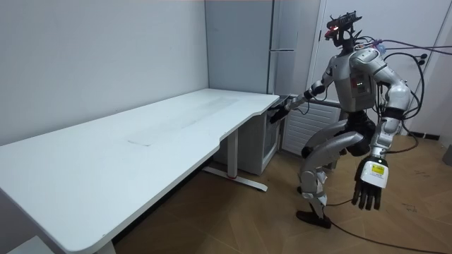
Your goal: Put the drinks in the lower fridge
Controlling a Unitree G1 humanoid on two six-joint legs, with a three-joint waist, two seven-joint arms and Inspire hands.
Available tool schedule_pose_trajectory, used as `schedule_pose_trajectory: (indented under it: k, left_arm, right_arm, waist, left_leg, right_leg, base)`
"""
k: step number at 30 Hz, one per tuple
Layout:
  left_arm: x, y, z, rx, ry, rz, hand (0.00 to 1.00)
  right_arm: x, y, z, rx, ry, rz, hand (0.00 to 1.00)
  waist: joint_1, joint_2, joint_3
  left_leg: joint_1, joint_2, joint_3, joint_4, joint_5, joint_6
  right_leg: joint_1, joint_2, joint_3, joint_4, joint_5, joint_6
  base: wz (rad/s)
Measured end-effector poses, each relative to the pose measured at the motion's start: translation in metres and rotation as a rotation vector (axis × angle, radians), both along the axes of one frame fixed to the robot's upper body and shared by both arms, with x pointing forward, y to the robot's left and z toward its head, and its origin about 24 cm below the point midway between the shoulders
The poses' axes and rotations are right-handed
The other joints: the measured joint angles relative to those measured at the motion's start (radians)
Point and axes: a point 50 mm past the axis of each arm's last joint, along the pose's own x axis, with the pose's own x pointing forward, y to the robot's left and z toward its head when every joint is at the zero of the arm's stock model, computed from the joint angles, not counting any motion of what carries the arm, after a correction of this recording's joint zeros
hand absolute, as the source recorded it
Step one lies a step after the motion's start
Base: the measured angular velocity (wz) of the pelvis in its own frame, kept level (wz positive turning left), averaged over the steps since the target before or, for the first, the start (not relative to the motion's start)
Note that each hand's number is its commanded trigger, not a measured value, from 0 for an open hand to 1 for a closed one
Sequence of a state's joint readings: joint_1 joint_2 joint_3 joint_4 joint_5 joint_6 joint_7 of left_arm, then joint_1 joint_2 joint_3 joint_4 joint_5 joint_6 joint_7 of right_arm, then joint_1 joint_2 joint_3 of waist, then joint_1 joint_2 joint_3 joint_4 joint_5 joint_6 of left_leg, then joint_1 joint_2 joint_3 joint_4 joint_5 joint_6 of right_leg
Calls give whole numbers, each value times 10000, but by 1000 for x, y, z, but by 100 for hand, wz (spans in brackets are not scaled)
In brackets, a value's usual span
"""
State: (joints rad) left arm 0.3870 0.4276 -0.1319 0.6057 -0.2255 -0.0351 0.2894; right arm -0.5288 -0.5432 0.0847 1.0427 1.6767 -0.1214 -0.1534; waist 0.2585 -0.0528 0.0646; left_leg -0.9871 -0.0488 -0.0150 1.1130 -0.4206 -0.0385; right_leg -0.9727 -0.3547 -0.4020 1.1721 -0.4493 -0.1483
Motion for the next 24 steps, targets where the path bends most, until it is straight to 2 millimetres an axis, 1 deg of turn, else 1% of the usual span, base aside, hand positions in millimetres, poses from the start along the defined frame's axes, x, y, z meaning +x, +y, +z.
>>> schedule_pose_trajectory:
  k: [2,5,7,8,10,13,15,17,19,20,21,22,23,24]
  left_arm:
    - [0,0,0,7,-12,-10,0]
    - [0,-1,0,-2,-23,-42,0]
    - [0,-2,0,-23,-17,-70,0]
    - [0,-2,0,-23,-14,-93,0]
    - [1,-3,0,-32,-26,-108,0]
    - [1,-2,0,-26,-46,-71,0]
    - [5,-2,1,-55,-160,-62,0]
    - [9,-2,2,-114,-294,-6,0]
    - [10,0,2,-90,-332,103,0]
    - [10,2,1,-51,-280,172,0]
    - [10,2,0,-26,-243,204,0]
    - [7,5,-1,65,-103,328,0]
    - [2,6,-4,63,74,523,0]
    - [1,5,-5,38,125,643,0]
  right_arm:
    - [0,0,0,4,-4,-13,0]
    - [-1,-1,-1,-12,73,-38,0]
    - [-2,-1,-2,-20,88,-27,0]
    - [-3,-3,-4,-108,153,75,0]
    - [-6,-5,-8,-245,300,241,0]
    - [-15,-10,-17,-488,668,451,0]
    - [-22,-13,-23,-642,923,561,0]
    - [-35,-15,-35,-775,1168,875,0]
    - [-44,-16,-43,-813,1344,1169,0]
    - [-53,-18,-50,-937,1670,1351,0]
    - [-60,-19,-55,-1034,1860,1446,0]
    - [-73,-19,-66,-1152,2277,1723,0]
    - [-86,-17,-76,-1172,2734,1964,0]
    - [-93,-17,-81,-1194,2996,2064,0]
  waist:
    - [34,-1,1]
    - [66,2,1]
    - [38,12,-5]
    - [29,37,-19]
    - [41,48,-25]
    - [15,55,-29]
    - [-17,55,-29]
    - [-25,85,-47]
    - [-88,113,-65]
    - [-116,206,-129]
    - [-118,261,-176]
    - [-123,267,-190]
    - [-134,248,-203]
    - [-157,241,-212]
  left_leg:
    - [-12,9,-98,-168,39,-72]
    - [6,27,-200,-370,95,-172]
    - [6,26,-240,-387,99,-180]
    - [5,40,-331,-390,102,-187]
    - [10,76,-429,-435,105,-192]
    - [211,186,-377,-581,108,-197]
    - [398,198,-382,-778,116,-209]
    - [785,302,-415,-1032,117,-211]
    - [1171,374,-449,-1206,120,-214]
    - [1419,399,-567,-1322,158,-215]
    - [1564,433,-636,-1379,205,-195]
    - [1959,442,-676,-1603,372,-165]
    - [2365,492,-602,-1806,401,-140]
    - [2571,543,-539,-1940,397,-138]
  right_leg:
    - [76,-51,-224,-145,-10,27]
    - [160,-48,-374,-312,-5,48]
    - [188,-45,-416,-326,-4,51]
    - [280,-44,-563,-388,-4,50]
    - [395,-26,-723,-504,-4,50]
    - [644,62,-724,-653,19,93]
    - [849,124,-729,-831,57,161]
    - [1270,362,-712,-1170,128,287]
    - [1695,489,-779,-1414,157,333]
    - [2050,612,-893,-1645,165,343]
    - [2250,697,-963,-1776,179,364]
    - [2633,805,-974,-1994,188,374]
    - [3016,886,-956,-2214,199,370]
    - [3195,958,-925,-2380,252,329]
  base:
    - [11]
    - [12]
    - [11]
    - [9]
    - [8]
    - [14]
    - [19]
    - [7]
    - [0]
    - [3]
    - [0]
    - [-7]
    - [-11]
    - [-13]
